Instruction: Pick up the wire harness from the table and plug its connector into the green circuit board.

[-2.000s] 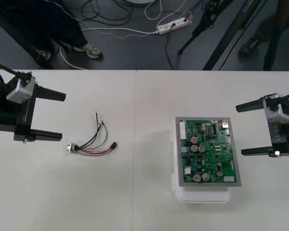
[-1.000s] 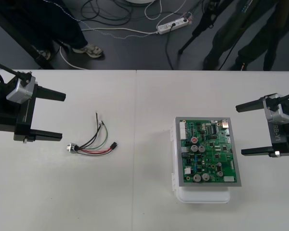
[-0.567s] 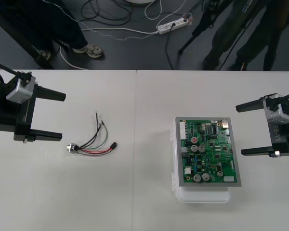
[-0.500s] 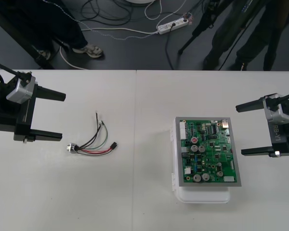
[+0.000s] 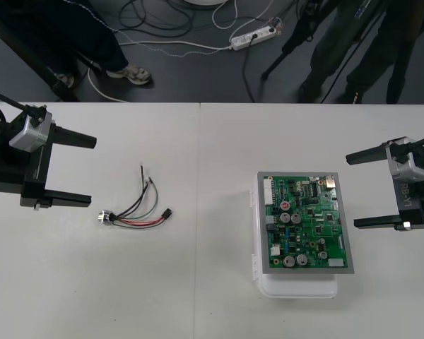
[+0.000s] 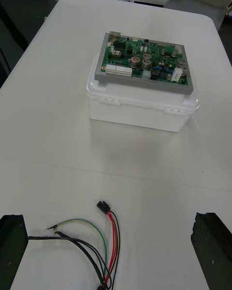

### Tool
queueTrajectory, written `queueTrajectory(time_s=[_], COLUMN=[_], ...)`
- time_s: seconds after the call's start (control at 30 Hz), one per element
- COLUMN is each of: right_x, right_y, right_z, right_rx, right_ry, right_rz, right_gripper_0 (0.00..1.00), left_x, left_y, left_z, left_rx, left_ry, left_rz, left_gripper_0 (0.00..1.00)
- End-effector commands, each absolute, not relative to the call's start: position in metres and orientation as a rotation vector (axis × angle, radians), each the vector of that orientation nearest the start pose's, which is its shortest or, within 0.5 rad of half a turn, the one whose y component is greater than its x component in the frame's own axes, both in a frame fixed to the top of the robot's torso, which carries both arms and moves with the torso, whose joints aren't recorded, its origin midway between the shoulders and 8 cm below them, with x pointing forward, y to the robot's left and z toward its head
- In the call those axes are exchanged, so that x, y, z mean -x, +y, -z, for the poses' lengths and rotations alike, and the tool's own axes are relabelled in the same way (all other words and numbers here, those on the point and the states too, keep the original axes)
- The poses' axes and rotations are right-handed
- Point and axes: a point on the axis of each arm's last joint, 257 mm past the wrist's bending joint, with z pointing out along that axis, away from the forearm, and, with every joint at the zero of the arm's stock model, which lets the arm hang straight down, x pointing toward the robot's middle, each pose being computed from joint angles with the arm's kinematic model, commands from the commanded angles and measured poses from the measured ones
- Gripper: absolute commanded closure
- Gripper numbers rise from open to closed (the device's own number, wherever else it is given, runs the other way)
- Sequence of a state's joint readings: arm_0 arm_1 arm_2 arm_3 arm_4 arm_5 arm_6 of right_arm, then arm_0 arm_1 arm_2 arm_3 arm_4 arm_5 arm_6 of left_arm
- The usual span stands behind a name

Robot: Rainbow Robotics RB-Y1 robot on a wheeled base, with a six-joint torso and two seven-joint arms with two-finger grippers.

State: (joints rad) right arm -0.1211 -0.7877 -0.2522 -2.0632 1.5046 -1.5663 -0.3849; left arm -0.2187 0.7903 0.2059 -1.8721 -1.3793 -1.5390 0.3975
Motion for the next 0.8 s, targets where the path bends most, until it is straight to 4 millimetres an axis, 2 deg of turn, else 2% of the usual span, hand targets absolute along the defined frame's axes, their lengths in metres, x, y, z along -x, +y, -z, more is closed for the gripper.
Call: queueTrajectory(time_s=[0.03, 0.17, 0.2, 0.27, 0.8], right_x=[-0.34, -0.34, -0.327, -0.324, -0.318], right_y=[-0.196, -0.196, -0.186, -0.184, -0.178], right_z=[0.125, 0.125, 0.15, 0.156, 0.151], right_rx=[1.728, 1.728, 1.701, 1.699, 1.71], right_ry=[1.471, 1.471, 1.51, 1.516, 1.488], right_rz=[-0.384, -0.384, -0.484, -0.501, -0.522], right_gripper_0=[0.0, 0.0, 0.0, 0.0, 0.0], left_x=[-0.364, -0.364, -0.364, -0.364, -0.364], left_y=[0.19, 0.19, 0.19, 0.19, 0.19], left_z=[0.104, 0.104, 0.104, 0.104, 0.104], left_rx=[-1.674, -1.674, -1.674, -1.674, -1.674], left_ry=[1.451, 1.451, 1.451, 1.451, 1.451], left_rz=[0.531, 0.531, 0.531, 0.531, 0.531], left_gripper_0=[0.0, 0.0, 0.0, 0.0, 0.0])
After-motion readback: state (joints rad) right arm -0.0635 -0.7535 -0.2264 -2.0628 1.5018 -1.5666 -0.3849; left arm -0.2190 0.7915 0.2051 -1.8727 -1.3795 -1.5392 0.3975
